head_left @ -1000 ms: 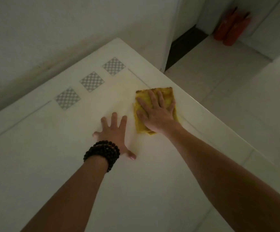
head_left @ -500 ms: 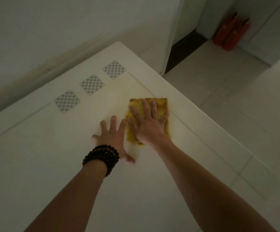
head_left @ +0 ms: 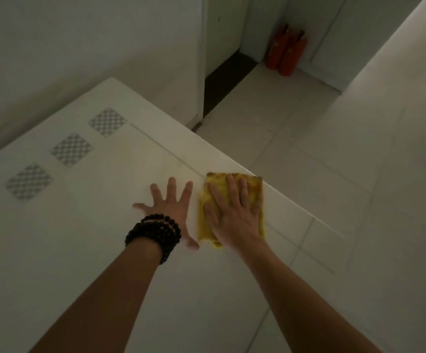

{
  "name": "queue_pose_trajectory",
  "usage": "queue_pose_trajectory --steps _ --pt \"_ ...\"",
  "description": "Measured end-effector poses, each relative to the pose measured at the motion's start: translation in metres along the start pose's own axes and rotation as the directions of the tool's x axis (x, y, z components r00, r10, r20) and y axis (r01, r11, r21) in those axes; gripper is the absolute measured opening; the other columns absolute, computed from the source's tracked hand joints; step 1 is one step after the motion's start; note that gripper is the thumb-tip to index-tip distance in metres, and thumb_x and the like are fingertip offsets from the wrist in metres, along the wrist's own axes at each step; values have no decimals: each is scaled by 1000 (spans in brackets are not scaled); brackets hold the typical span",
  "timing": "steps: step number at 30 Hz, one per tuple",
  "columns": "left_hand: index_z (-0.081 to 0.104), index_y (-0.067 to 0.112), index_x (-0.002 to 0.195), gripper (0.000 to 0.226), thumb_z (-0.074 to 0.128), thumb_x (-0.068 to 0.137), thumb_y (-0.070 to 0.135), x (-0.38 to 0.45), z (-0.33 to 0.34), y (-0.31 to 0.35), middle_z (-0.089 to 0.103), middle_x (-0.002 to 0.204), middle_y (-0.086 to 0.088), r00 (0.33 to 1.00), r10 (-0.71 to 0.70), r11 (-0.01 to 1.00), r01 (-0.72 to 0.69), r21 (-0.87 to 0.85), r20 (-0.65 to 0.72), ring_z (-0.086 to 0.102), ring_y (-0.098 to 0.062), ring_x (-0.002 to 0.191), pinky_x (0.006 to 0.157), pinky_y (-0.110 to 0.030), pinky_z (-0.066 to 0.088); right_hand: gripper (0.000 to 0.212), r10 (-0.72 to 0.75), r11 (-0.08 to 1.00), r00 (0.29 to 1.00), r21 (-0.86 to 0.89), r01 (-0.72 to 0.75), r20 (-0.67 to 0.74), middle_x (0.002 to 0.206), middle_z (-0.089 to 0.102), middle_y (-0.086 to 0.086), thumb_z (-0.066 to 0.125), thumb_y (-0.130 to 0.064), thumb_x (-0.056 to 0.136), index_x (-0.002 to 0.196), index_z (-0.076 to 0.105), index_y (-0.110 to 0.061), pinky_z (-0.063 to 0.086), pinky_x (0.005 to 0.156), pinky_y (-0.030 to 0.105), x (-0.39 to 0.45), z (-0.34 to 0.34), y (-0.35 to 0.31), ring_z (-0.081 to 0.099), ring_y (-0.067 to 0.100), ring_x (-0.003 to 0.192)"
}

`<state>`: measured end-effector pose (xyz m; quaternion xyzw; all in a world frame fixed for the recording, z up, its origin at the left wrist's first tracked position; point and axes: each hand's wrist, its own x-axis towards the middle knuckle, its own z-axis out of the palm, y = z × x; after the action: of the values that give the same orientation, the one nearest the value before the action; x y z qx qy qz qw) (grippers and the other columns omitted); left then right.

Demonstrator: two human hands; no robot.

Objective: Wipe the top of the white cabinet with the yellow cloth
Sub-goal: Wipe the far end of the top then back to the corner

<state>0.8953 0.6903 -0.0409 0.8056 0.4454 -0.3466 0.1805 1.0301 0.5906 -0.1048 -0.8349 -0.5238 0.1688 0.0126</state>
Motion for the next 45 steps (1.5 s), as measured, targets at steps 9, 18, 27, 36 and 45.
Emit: queue_pose_trajectory --steps 9,18,27,36,45 --pt "-26 40 146 142 81 56 68 5 17 -9 -32 155 3 998 15 1000 -16 -13 -57 -19 -39 144 105 -69 28 65 -21 999 1000 42 21 -14 169 -19 -1 15 -62 102 159 -7 -41 -19 117 60 26 -3 12 -26 28 152" --pt "-37 31 143 155 80 50 73 -31 40 -91 -41 152 -3 987 -159 987 158 36 31 -25 -40 143 112 -67 14 65 -226 974 974 -1 226 6 171 12 8 30 -60 100 159 26 -34 -4 118 64 -61 33 -35 4 38 156" --pt "-28 37 146 156 86 44 68 -28 50 -111 -33 155 2 983 -177 981 171 -94 -55 -17 -40 144 110 -65 24 63 -329 942 939 -33 334 103 169 -21 -2 14 -66 101 158 -3 -48 -27 113 60 45 12 -107 -30 29 151" --pt "-16 33 151 146 80 49 73 -40 75 -119 -22 159 0 962 -208 963 171 -209 -174 -10 -33 147 112 -59 24 58 -381 924 919 27 381 95 171 -9 -1 21 -65 101 156 19 -48 -14 117 65 -87 46 -102 -22 29 154" --pt "-16 49 146 143 76 41 81 -99 129 -203 -24 157 7 931 -361 891 328 -314 -51 -12 -33 144 107 -71 20 62 -288 954 945 -43 298 158 169 -21 0 20 -63 102 159 2 -46 -21 115 65 6 37 -180 -25 33 152"
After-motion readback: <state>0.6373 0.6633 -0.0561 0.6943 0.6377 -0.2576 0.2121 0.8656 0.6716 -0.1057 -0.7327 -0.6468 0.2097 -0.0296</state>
